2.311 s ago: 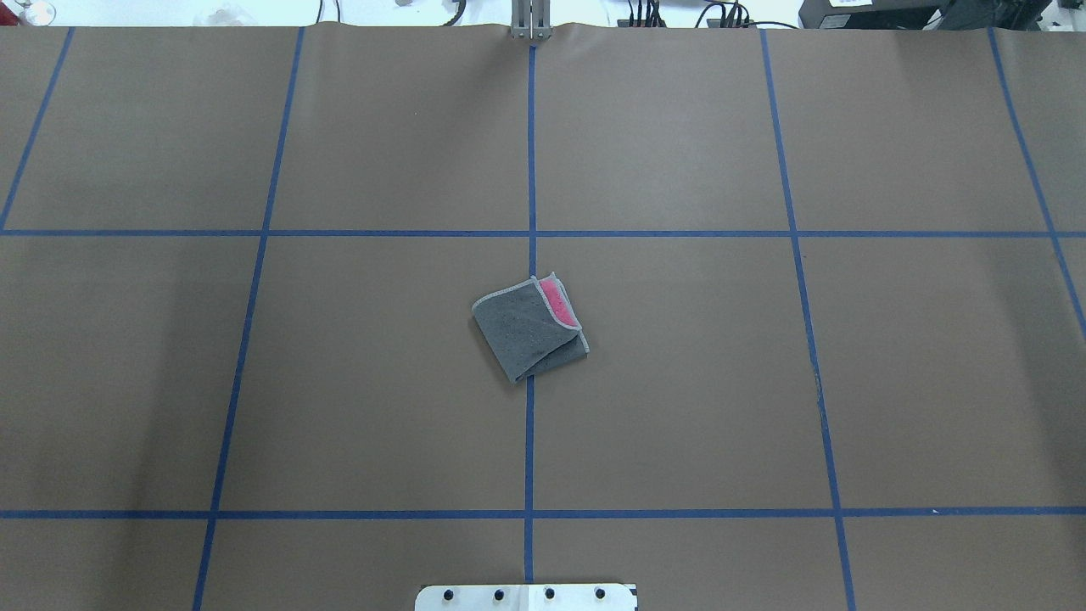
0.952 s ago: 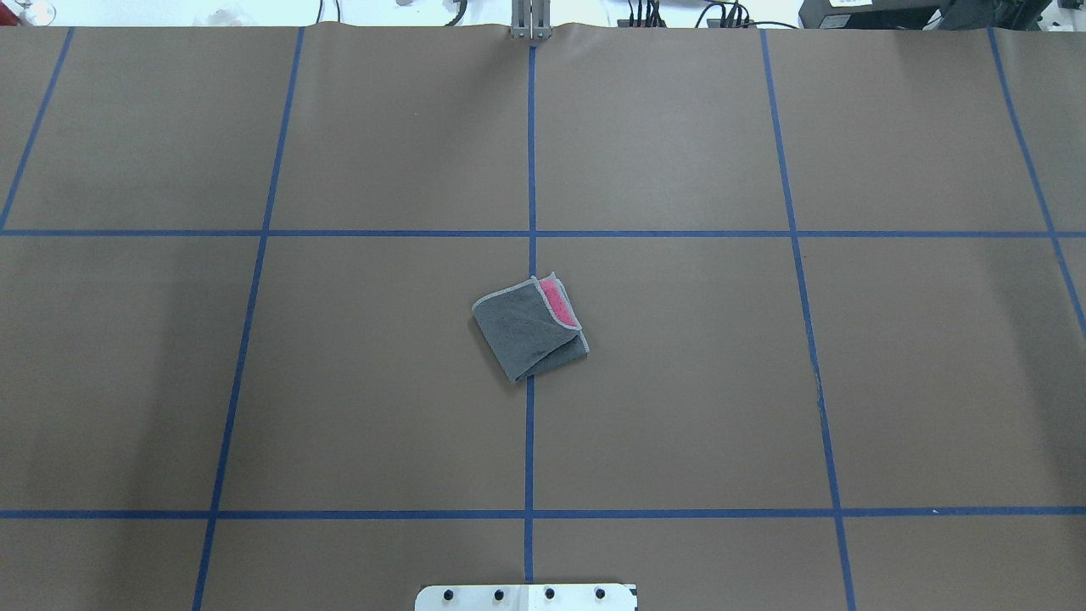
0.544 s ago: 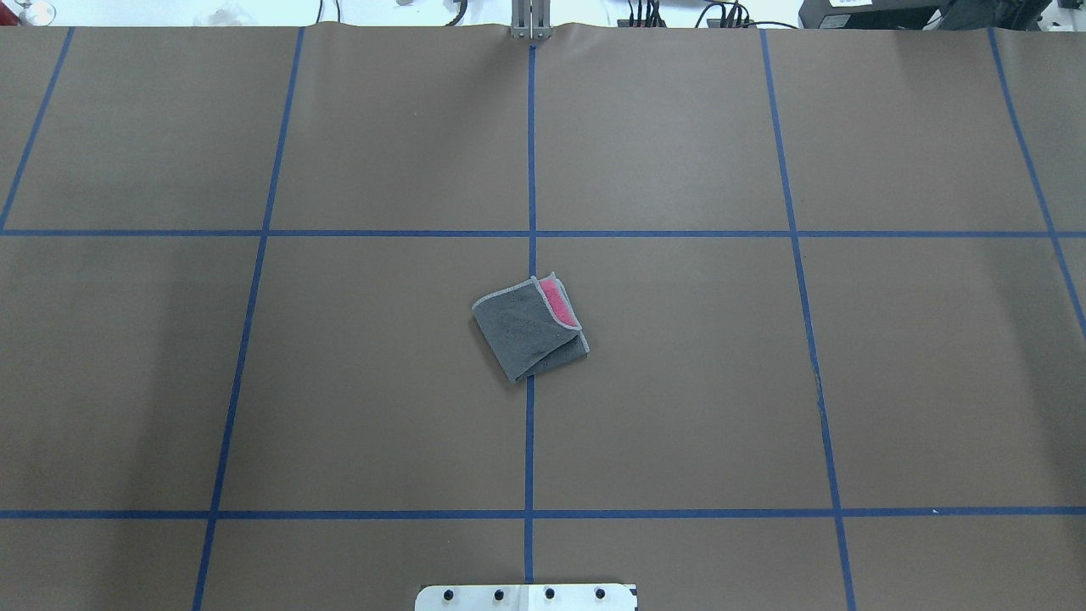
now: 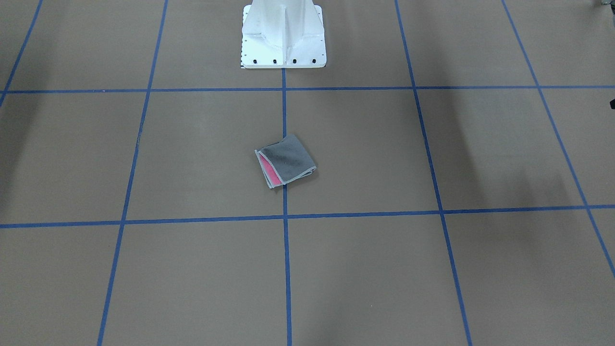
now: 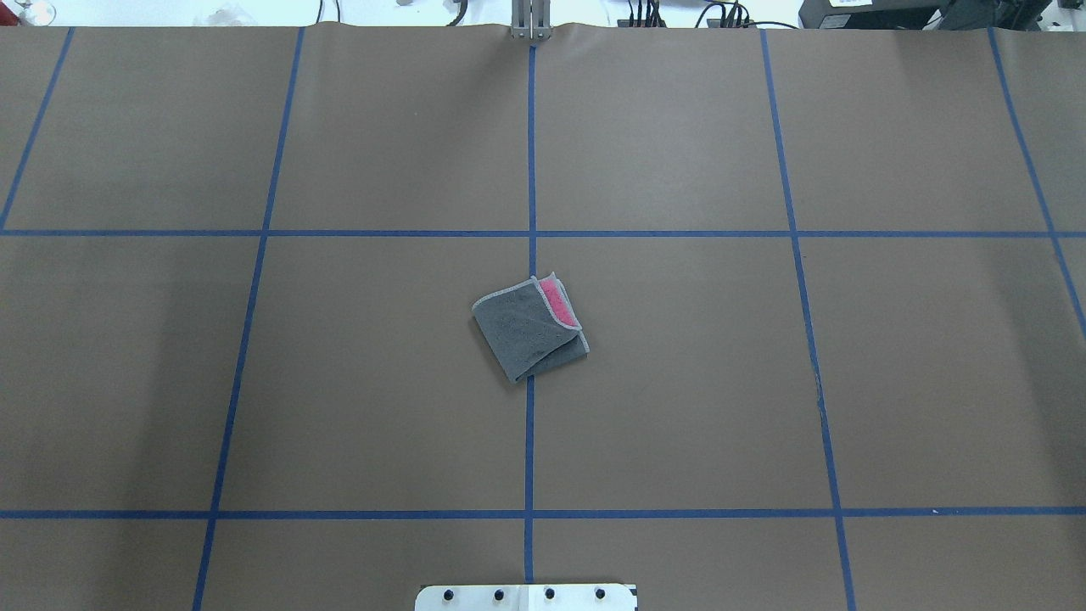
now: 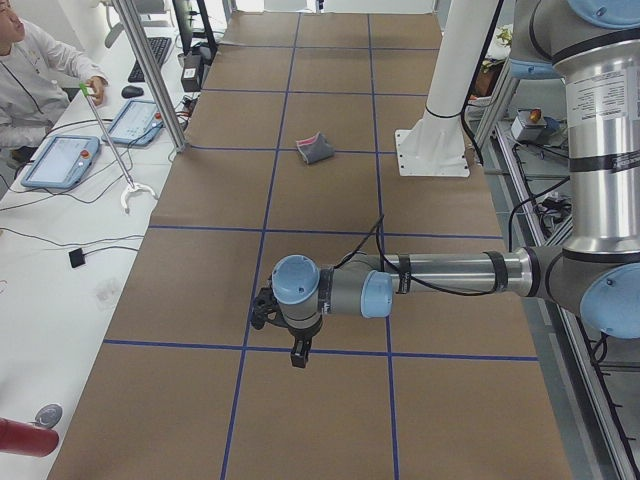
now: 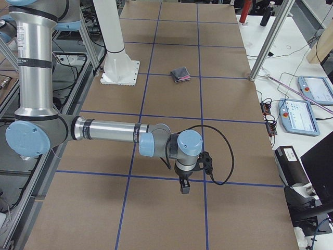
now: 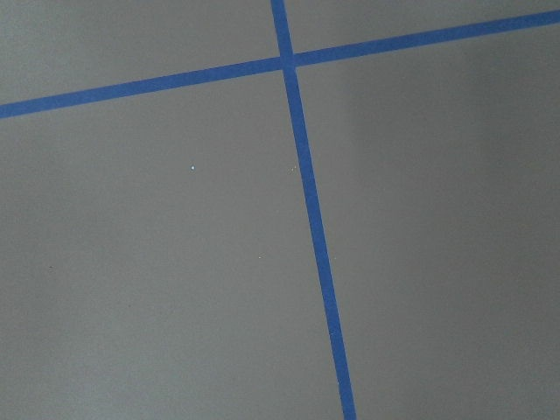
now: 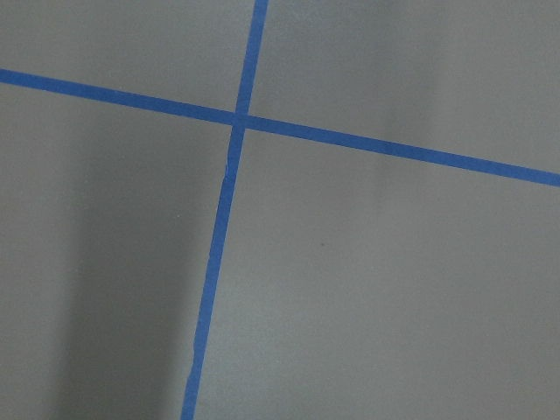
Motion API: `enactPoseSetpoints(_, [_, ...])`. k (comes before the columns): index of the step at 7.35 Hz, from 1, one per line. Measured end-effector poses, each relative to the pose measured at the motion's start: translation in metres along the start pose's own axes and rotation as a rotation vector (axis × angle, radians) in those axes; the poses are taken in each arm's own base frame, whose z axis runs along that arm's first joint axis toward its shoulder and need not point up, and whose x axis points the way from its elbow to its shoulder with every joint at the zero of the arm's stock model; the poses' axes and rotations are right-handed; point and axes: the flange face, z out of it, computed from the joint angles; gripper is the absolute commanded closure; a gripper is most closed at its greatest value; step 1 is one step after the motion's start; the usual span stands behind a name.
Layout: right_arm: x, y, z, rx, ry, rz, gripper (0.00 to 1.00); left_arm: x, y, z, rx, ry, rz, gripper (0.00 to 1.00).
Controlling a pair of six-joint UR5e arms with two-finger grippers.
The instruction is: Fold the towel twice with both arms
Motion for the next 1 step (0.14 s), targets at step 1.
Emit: enactPoseSetpoints(1, [0.0, 0.0, 0.0, 0.0, 0.0, 0.0, 0.0, -0.0001, 0.0001, 0.0, 0.0, 0.0, 0.0, 0.0])
